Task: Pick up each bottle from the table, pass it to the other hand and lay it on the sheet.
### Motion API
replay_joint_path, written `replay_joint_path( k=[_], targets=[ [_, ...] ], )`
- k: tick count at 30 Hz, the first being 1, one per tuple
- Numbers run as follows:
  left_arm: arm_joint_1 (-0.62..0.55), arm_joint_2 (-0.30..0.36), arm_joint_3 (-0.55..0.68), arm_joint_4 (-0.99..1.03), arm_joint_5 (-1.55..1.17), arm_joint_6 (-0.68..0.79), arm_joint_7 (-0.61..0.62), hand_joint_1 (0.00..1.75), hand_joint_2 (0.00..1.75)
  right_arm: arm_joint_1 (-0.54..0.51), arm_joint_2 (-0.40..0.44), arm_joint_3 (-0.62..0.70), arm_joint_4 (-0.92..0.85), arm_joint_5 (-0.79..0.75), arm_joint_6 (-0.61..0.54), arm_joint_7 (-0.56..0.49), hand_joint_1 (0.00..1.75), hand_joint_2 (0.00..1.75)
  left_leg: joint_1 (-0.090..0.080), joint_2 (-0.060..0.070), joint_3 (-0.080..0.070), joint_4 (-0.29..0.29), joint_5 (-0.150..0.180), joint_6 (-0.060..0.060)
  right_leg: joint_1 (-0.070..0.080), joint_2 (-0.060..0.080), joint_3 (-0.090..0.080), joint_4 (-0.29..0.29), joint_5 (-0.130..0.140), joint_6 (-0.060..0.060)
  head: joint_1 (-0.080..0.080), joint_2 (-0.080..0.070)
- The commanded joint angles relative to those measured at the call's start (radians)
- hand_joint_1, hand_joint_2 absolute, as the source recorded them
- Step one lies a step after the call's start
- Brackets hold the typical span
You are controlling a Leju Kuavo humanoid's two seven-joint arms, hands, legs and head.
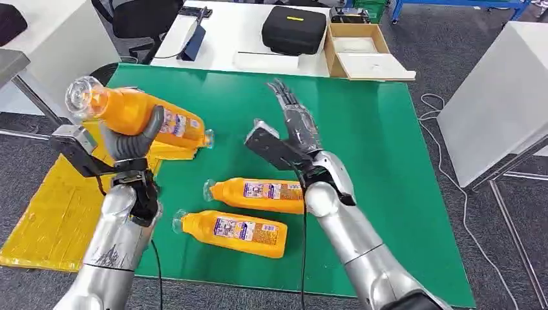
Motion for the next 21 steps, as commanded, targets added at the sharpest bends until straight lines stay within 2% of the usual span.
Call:
replay_joint_path(
  k=[1,2,3,5,6,8,12,21],
  targets=[
    [-0.255,0.182,0.213,0.558,-0.600,0.370,-0.029,1.75,1.75,0.079,-0.109,-0.096,-0.145,-0.046,0.076,-0.030,0.00,0.00,0.002,-0.002,0.005,0.000,-0.001,-0.005,0.002,-0.002,0.006,0.000,-0.002,-0.003,0.000,0.000],
    [-0.253,0.155,0.355,0.562,-0.820,0.370,-0.032,1.75,1.75,0.072,-0.106,-0.094,-0.124,-0.054,0.077,-0.042,0.00,0.00,0.002,-0.001,0.007,0.000,-0.002,-0.006,0.002,-0.002,0.008,0.000,-0.002,-0.004,0.000,0.000],
    [-0.250,0.159,0.415,0.588,-0.925,0.370,-0.018,1.75,1.75,0.067,-0.103,-0.084,-0.112,-0.052,0.076,-0.048,0.00,0.00,0.002,0.002,0.006,-0.001,-0.002,-0.005,0.002,0.001,0.006,-0.001,-0.001,-0.003,0.000,0.000],
    [-0.232,0.153,0.502,0.568,-1.115,0.370,0.002,1.75,1.75,0.058,-0.100,-0.071,-0.105,-0.052,0.077,-0.051,0.00,0.00,0.002,0.007,0.007,0.000,-0.002,-0.006,0.002,0.006,0.006,0.000,0.001,-0.006,0.000,0.000],
    [-0.198,0.138,0.557,0.481,-1.292,0.370,0.026,1.75,1.75,0.053,-0.098,-0.063,-0.105,-0.055,0.078,-0.052,0.00,0.00,0.002,0.007,0.004,0.000,-0.001,-0.005,0.001,0.005,0.003,0.000,0.001,-0.005,0.000,0.000],
    [-0.153,0.124,0.593,0.411,-1.460,0.370,0.056,1.75,1.75,0.042,-0.096,-0.052,-0.098,-0.064,0.082,-0.051,0.00,0.00,0.002,0.007,0.004,0.000,-0.001,-0.005,0.001,0.005,0.003,0.000,0.000,-0.005,0.000,0.000],
    [-0.037,0.157,0.489,0.333,-1.596,0.370,0.200,1.75,1.75,0.015,-0.102,-0.028,-0.060,-0.098,0.090,-0.059,0.00,0.00,0.003,0.009,0.009,0.000,-0.005,-0.008,0.002,0.006,0.008,0.000,-0.002,-0.007,0.000,0.000],
    [0.029,0.188,0.404,0.336,-1.604,0.370,0.262,1.75,1.75,-0.008,-0.107,-0.006,-0.015,-0.120,0.091,-0.072,0.00,0.00,0.002,0.005,0.001,0.000,-0.001,-0.005,0.001,0.003,0.001,0.000,0.001,-0.005,0.000,0.000]
  ],
)
